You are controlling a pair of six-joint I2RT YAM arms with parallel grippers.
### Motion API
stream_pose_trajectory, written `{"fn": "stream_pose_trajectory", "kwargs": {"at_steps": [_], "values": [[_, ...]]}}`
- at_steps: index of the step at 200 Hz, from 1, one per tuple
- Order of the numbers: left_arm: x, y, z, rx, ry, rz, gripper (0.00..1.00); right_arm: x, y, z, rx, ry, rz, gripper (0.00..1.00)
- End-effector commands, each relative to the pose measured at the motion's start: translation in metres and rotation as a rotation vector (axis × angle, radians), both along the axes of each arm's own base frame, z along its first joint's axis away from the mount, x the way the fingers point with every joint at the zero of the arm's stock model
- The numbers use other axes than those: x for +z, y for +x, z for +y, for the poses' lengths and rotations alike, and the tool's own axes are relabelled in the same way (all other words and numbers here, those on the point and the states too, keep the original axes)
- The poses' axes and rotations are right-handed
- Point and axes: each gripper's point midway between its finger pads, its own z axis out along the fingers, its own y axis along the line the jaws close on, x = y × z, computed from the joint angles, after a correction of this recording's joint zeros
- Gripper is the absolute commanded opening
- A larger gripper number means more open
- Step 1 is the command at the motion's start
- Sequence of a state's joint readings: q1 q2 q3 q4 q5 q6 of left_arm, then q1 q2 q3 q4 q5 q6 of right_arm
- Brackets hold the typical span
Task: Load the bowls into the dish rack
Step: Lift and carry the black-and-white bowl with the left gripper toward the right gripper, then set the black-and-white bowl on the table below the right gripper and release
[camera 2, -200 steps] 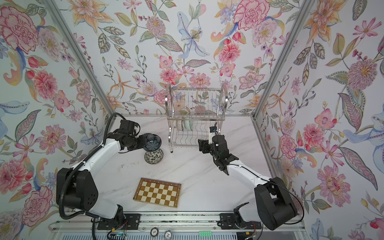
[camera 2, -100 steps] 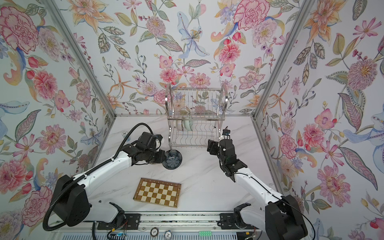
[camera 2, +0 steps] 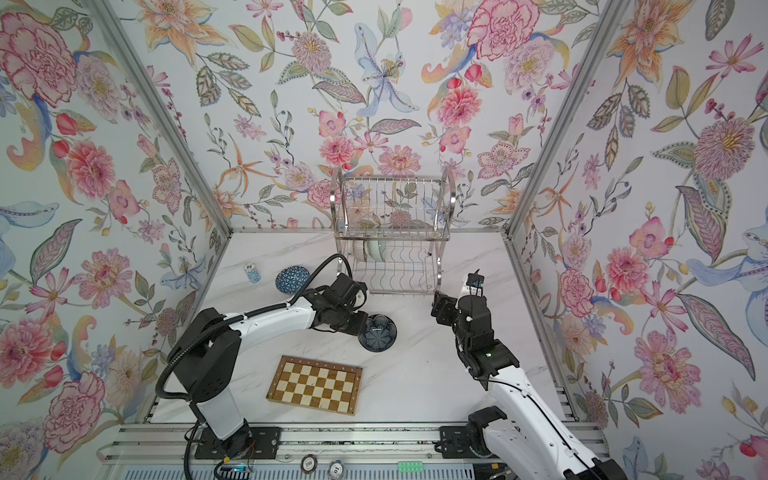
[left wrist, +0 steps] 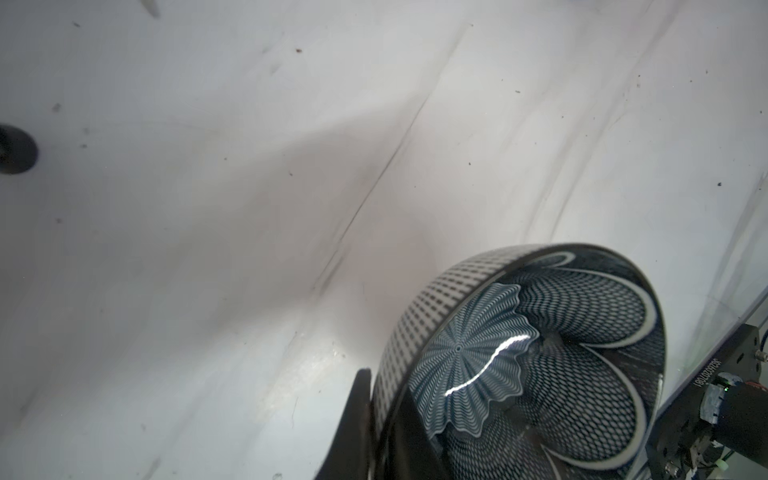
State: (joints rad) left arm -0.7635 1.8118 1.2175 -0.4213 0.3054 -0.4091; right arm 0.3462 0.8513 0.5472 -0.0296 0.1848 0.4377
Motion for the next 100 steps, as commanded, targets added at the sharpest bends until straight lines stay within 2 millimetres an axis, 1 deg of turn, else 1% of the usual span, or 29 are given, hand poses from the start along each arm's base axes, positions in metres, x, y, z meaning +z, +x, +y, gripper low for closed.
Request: {"fn": "stream_pose_trajectory", "kwargs": {"at_steps": [1,39,81,95,100], "values": [[0.01,0.01,-0.02,-0.025,-0.009,-0.047,0.02,-0.008,-0.008,0.002,0.04,-0.031,0.038,0.77],[-0.005,0.008,-0.028,-0.052,0.031,-0.028,0.03,-0.009,-0.008,0.01,0.102,-0.056,0.052,0.77],[-0.01,0.005,-0.034,-0.07,0.05,-0.018,0.07,-0.004,-0.009,0.022,0.175,-0.056,0.051,0.77],[-0.01,0.004,-0.034,-0.074,0.05,-0.019,0.11,-0.002,-0.008,0.024,0.188,-0.059,0.051,0.77],[-0.01,0.003,-0.033,-0.077,0.052,-0.018,0.14,-0.002,-0.008,0.025,0.194,-0.059,0.054,0.77]]}}
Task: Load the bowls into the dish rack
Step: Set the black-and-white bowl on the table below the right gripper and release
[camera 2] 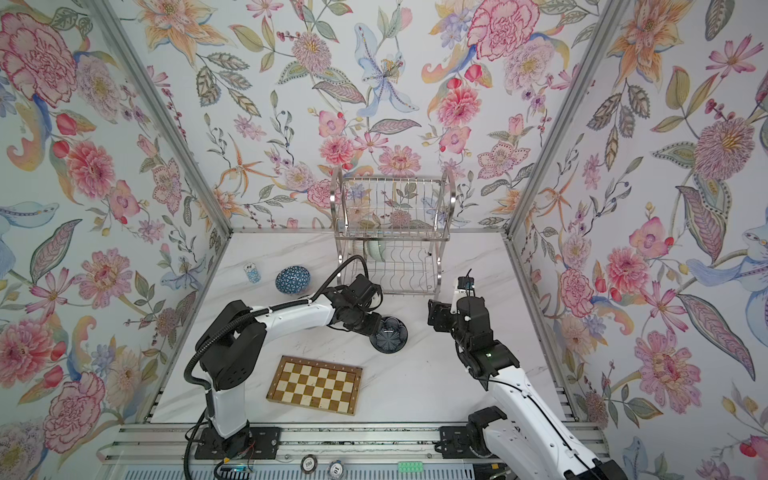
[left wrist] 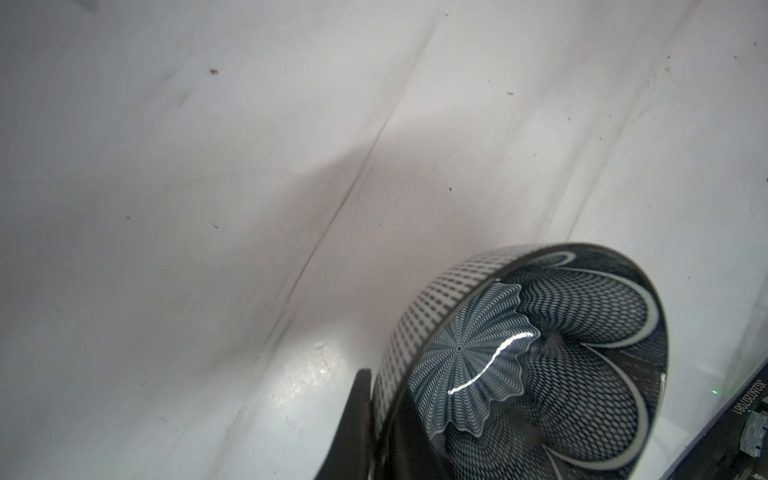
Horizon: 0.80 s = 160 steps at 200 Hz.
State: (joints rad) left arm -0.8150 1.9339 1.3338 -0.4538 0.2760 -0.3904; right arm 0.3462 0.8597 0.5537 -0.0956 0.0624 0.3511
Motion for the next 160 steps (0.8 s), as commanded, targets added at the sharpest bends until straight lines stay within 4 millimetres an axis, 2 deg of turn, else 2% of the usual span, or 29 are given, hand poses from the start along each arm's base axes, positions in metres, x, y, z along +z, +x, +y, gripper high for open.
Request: {"fn": "stream_pose_trajectory", "kwargs": {"at_steps": [1,31,61,84,97,114,118,123,144,160], "values": [[0.006,0.001,-0.006,-0.023,0.002,-0.018,0.15,0.013,0.002,0.007,0.048,-0.008,-0.011,0.77],[0.017,-0.002,-0.004,-0.034,0.0,-0.025,0.32,0.021,0.003,0.016,0.094,-0.016,-0.008,0.78],[0.04,-0.005,0.004,-0.036,-0.032,-0.055,0.43,0.023,0.002,0.029,0.162,-0.031,0.016,0.79],[0.063,-0.009,0.017,-0.027,-0.075,-0.07,0.58,0.02,-0.003,0.043,0.225,-0.061,0.039,0.81],[0.075,-0.01,0.031,-0.02,-0.089,-0.088,0.67,0.018,-0.005,0.052,0.263,-0.082,0.045,0.82],[0.089,-0.014,0.053,-0.015,-0.099,-0.105,0.73,0.016,-0.007,0.061,0.308,-0.113,0.051,0.82],[0.087,-0.015,0.059,-0.016,-0.093,-0.099,0.74,0.016,-0.007,0.063,0.317,-0.118,0.05,0.82],[0.1,-0.017,0.068,-0.014,-0.114,-0.121,0.75,0.016,-0.007,0.065,0.328,-0.124,0.049,0.82],[0.108,-0.02,0.101,-0.004,-0.131,-0.128,0.82,0.012,-0.015,0.084,0.438,-0.136,0.045,0.81],[0.114,-0.019,0.124,0.002,-0.136,-0.157,0.9,0.004,-0.022,0.1,0.522,-0.171,0.046,0.81]]}}
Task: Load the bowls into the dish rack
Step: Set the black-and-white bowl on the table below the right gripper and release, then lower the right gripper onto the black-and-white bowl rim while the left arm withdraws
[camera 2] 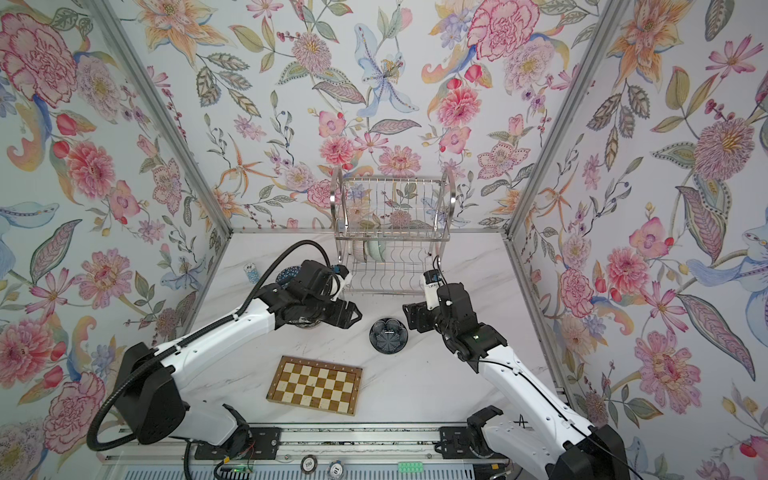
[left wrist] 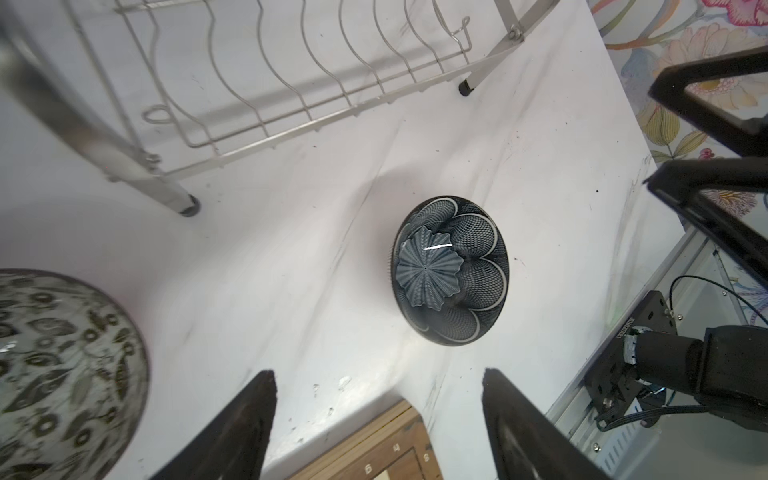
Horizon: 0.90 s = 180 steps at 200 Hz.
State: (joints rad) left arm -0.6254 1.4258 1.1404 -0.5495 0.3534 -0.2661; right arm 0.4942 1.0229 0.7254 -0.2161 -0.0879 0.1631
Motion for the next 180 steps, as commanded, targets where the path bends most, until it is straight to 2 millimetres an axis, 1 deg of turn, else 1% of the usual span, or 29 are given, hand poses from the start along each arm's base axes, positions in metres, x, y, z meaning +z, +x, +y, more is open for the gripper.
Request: {"fn": "stream_pose_trajectory", "kwargs": {"at_steps": [1,5,8,17,39,52,84,96,116,134,151,162,180], "values": [[-0.007,-0.013,0.033,-0.041,0.031,0.02,0.9,0.001,-0.01,0.024,0.153,-0.042,-0.021,0.81],[-0.005,-0.012,0.038,-0.035,0.032,0.007,0.93,-0.002,-0.01,0.025,0.164,-0.053,-0.018,0.81],[-0.004,-0.011,0.041,-0.033,0.033,-0.002,0.94,-0.003,-0.016,0.034,0.2,-0.059,-0.019,0.81],[-0.001,-0.007,0.05,-0.02,0.033,-0.028,0.99,-0.008,-0.02,0.043,0.247,-0.08,-0.014,0.81],[0.006,0.008,0.068,0.032,0.012,-0.068,0.99,-0.018,-0.03,0.063,0.351,-0.153,-0.003,0.8],[0.011,0.02,0.078,0.081,-0.003,-0.088,0.99,-0.027,-0.035,0.07,0.403,-0.22,0.011,0.8],[0.028,0.055,0.103,0.261,-0.024,-0.141,0.99,-0.046,-0.042,0.077,0.477,-0.357,0.052,0.77],[0.038,0.067,0.111,0.332,-0.045,-0.147,0.99,-0.05,-0.042,0.078,0.487,-0.389,0.066,0.76],[0.063,0.082,0.125,0.444,-0.076,-0.206,0.99,-0.055,-0.043,0.078,0.495,-0.431,0.099,0.74],[0.091,0.089,0.138,0.516,-0.118,-0.29,0.99,-0.061,-0.045,0.078,0.508,-0.467,0.138,0.74],[0.111,0.09,0.149,0.551,-0.161,-0.359,0.99,-0.066,-0.047,0.077,0.517,-0.508,0.163,0.74],[0.117,0.09,0.15,0.535,-0.185,-0.391,0.99,-0.067,-0.049,0.078,0.524,-0.523,0.173,0.74],[0.117,0.087,0.144,0.476,-0.227,-0.43,0.99,-0.07,-0.052,0.081,0.539,-0.532,0.183,0.73]]}}
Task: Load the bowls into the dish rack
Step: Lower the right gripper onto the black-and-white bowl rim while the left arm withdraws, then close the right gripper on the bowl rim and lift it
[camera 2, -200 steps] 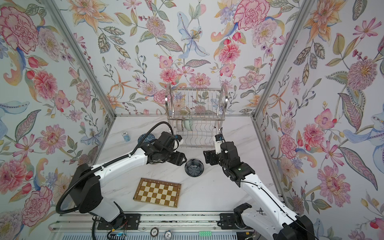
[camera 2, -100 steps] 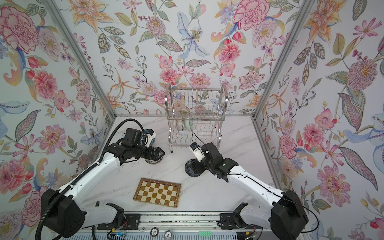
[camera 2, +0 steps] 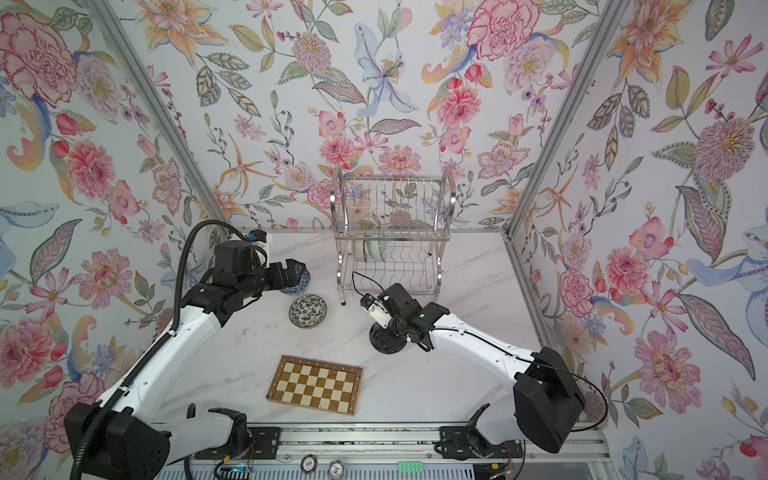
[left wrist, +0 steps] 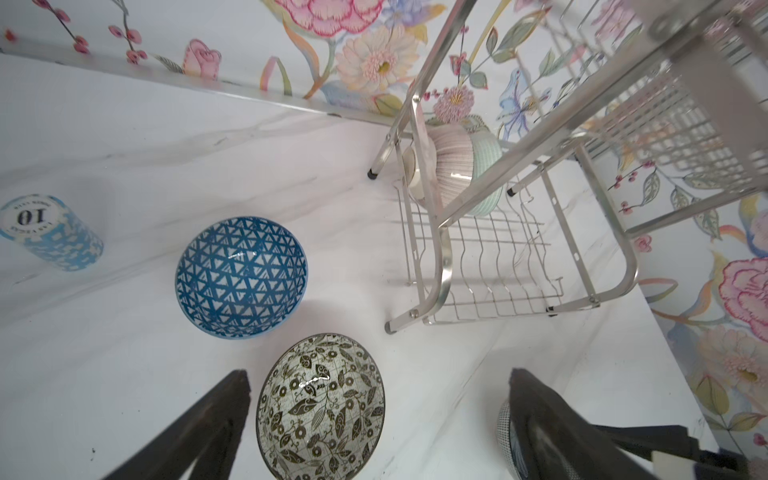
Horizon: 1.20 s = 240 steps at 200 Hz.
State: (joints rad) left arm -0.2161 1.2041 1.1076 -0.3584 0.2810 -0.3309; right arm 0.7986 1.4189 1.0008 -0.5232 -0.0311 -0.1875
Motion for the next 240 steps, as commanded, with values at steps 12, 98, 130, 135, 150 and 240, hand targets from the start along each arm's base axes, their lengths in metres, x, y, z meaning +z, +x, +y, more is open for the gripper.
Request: {"fn": "stream_pose_trajectory", "kwargs": {"at_steps": [12,98,130,135,150,240], "values": [[0.013,0.0,-0.006,-0.06,-0.061,-0.123,0.99,-0.004,-0.008,-0.002,0.029,-0.067,0.032,0.73],[-0.013,-0.006,0.003,-0.158,0.064,-0.189,0.99,-0.027,-0.02,0.015,0.033,-0.152,0.16,0.63],[-0.023,0.001,0.018,-0.088,0.08,-0.153,0.99,-0.043,-0.021,0.012,0.012,-0.204,0.18,0.55],[-0.024,0.002,0.021,-0.072,0.084,-0.149,0.99,-0.045,-0.021,0.013,0.008,-0.21,0.185,0.54],[-0.026,0.007,0.032,-0.012,0.096,-0.139,0.99,-0.046,-0.022,0.016,0.003,-0.215,0.188,0.5],[-0.03,0.011,0.061,0.132,0.124,-0.118,0.99,-0.062,-0.022,0.023,-0.049,-0.281,0.192,0.35]]}}
